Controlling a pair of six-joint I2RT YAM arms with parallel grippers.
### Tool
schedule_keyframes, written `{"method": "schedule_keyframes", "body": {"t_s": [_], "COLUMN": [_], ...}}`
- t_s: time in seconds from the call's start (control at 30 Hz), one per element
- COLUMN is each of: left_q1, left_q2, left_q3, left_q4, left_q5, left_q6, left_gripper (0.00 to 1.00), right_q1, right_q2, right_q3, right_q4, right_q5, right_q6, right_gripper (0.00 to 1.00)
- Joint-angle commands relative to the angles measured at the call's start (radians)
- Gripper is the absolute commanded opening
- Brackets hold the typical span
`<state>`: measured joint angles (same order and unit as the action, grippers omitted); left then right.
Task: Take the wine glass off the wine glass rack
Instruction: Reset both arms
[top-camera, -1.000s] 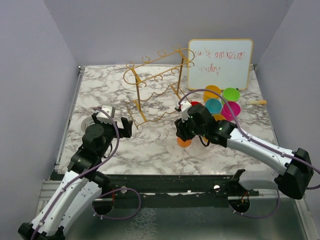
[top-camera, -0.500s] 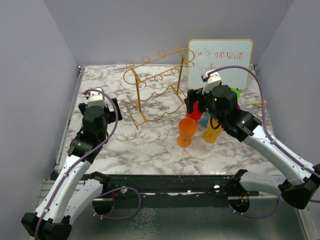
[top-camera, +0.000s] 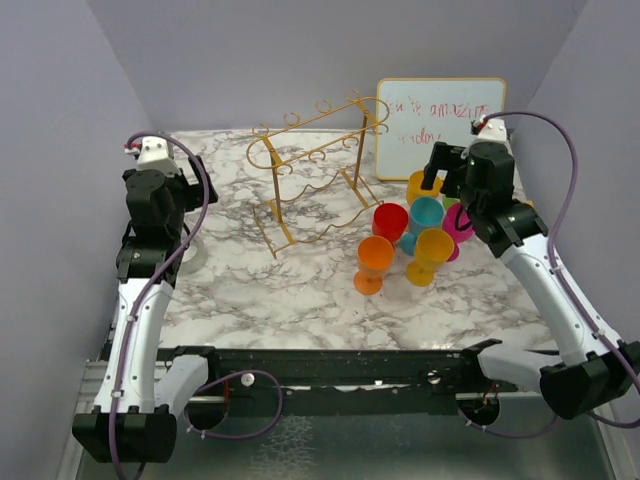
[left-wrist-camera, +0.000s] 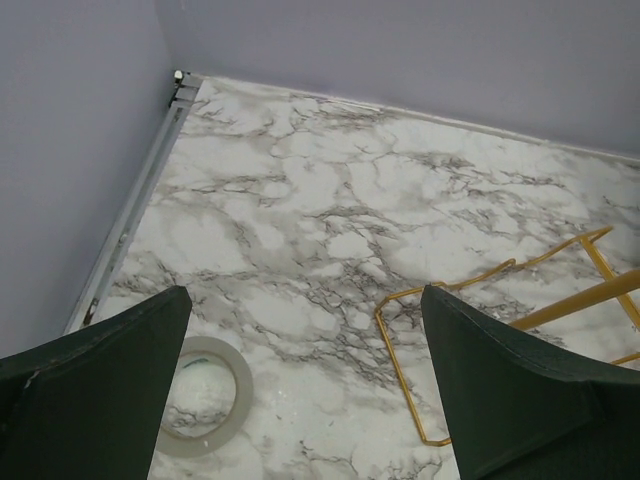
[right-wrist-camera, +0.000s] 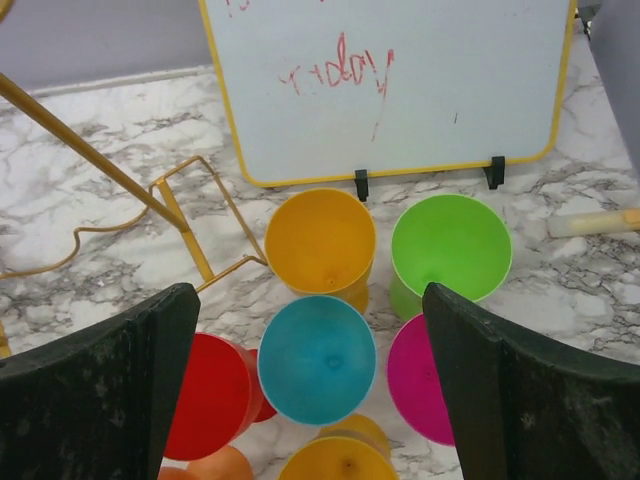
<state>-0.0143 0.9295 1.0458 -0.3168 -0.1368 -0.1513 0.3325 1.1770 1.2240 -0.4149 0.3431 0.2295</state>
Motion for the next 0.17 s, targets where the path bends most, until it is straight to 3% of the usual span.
{"method": "schedule_keyframes", "body": {"t_s": [0.0, 0.13], "left_q1": [0.005, 0.005], "left_q2": [-0.040, -0.049], "left_q3": [0.021, 0.005], "left_q4": [-0.035, -0.042], "left_q5": [0.056, 0.065], "left_q6": [0.008, 0.007], "left_gripper": [0.99, 0.99], "right_q1": [0.002, 0.003], "right_q2": [-0.084, -0.138], "right_q3": [0.000, -0.067], "right_q4": [-0.035, 0.013], "right_q5": [-0.003, -0.011], "right_q6": [0.035, 0.061], "right_gripper": [1.00, 1.00]}}
